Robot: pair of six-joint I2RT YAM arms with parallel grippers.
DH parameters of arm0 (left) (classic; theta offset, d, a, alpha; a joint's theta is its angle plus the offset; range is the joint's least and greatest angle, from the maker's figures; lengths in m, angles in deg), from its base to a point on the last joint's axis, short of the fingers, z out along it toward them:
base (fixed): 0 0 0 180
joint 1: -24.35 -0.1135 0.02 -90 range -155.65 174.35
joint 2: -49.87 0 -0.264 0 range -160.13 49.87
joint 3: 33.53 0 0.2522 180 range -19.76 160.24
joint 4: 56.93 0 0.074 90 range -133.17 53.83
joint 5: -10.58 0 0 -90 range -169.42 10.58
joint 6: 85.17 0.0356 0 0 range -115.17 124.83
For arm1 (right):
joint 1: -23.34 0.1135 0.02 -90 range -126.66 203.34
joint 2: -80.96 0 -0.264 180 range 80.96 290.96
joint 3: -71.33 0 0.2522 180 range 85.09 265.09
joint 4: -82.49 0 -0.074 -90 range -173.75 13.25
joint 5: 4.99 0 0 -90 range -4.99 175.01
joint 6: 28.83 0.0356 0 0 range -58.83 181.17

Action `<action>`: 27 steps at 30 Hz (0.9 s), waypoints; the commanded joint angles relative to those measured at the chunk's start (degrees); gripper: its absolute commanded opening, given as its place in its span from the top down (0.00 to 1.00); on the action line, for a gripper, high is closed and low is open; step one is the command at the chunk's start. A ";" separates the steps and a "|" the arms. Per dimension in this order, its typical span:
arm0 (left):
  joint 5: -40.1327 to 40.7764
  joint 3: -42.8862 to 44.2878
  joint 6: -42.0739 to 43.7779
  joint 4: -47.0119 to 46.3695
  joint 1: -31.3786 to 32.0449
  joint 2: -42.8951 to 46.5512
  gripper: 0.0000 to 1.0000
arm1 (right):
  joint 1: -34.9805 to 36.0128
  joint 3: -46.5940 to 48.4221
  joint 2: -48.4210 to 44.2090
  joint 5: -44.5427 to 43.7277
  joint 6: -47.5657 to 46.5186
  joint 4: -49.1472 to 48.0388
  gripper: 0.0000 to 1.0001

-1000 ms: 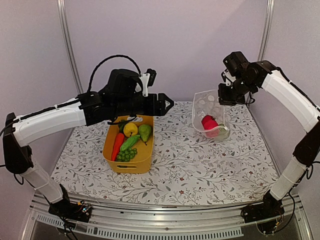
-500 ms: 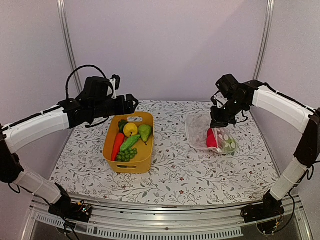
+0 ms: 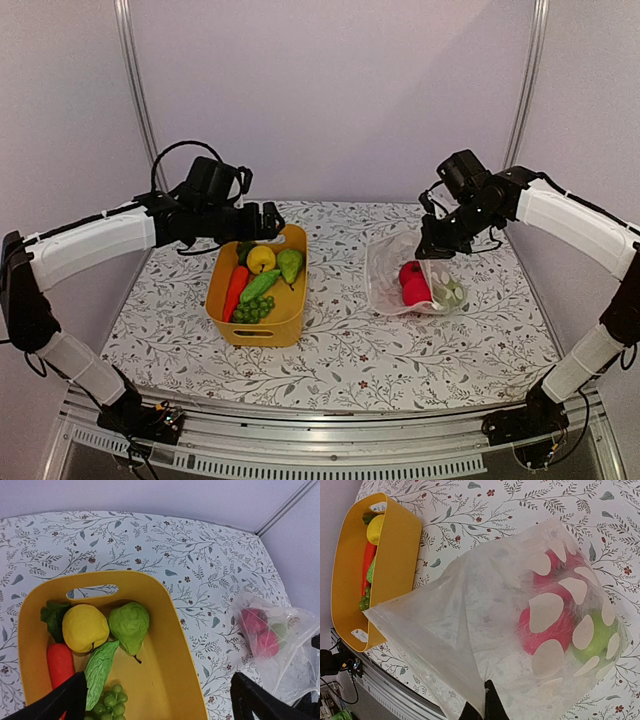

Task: Place the food in the zip-top bag and seal the zipper
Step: Pick up the fake fruit from the bin.

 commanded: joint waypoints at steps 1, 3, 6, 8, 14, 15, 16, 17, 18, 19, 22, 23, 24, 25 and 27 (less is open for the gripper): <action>12.21 3.77 -0.93 7.35 2.39 0.88 0.00 | 0.27 -1.99 -2.42 2.84 -1.02 -4.36 1.00; 20.96 3.03 -7.41 11.46 1.79 1.44 0.00 | 0.27 -2.62 -3.90 2.54 -0.04 -6.33 1.00; 12.03 2.36 -6.30 14.37 -2.61 0.50 0.00 | 0.27 0.44 -4.76 2.95 2.19 -5.69 1.00; 9.46 -0.45 -1.82 10.71 -3.02 0.69 0.01 | 0.26 2.04 -3.93 2.31 1.52 -5.10 1.00; 4.85 -4.09 6.58 5.67 -1.95 1.47 0.30 | 0.10 0.73 -1.70 1.48 -1.48 -5.80 1.00; 2.61 -3.89 8.90 6.11 -1.66 1.05 0.36 | 0.10 0.29 -1.38 2.15 -1.27 -6.74 1.00; 0.99 -4.09 10.43 6.40 -1.37 0.63 0.39 | 0.10 -0.62 -1.45 2.54 -0.85 -7.94 1.00; 0.49 -4.16 11.00 7.13 -1.15 0.16 0.40 | 0.10 -1.54 -1.65 2.83 -0.58 -9.04 1.00; -0.10 -4.01 11.05 8.16 -1.01 -0.37 0.40 | 0.14 -2.52 -1.92 2.91 -0.17 -9.85 1.00; -0.79 -3.34 10.89 9.92 -1.02 -0.84 0.40 | 0.12 -2.88 -2.01 3.15 0.11 -10.27 1.00; 1.67 -1.15 10.81 14.47 -0.54 -2.53 0.38 | 0.18 -3.10 -1.66 3.41 0.74 -10.47 1.00; 3.63 -0.76 10.99 15.44 -0.57 -2.98 0.37 | 0.18 -3.17 -1.63 3.29 0.69 -10.50 1.00; 4.98 -0.41 11.08 16.19 -0.72 -3.43 0.36 | 0.18 -3.05 -1.63 3.29 0.57 -10.40 1.00; 5.24 -0.08 11.34 16.53 -1.05 -4.04 0.36 | 0.18 -2.80 -1.63 3.45 0.42 -10.09 1.00; 5.54 1.06 10.15 16.97 -1.74 -5.63 0.36 | 0.18 -2.04 -1.55 3.60 -0.32 -9.28 1.00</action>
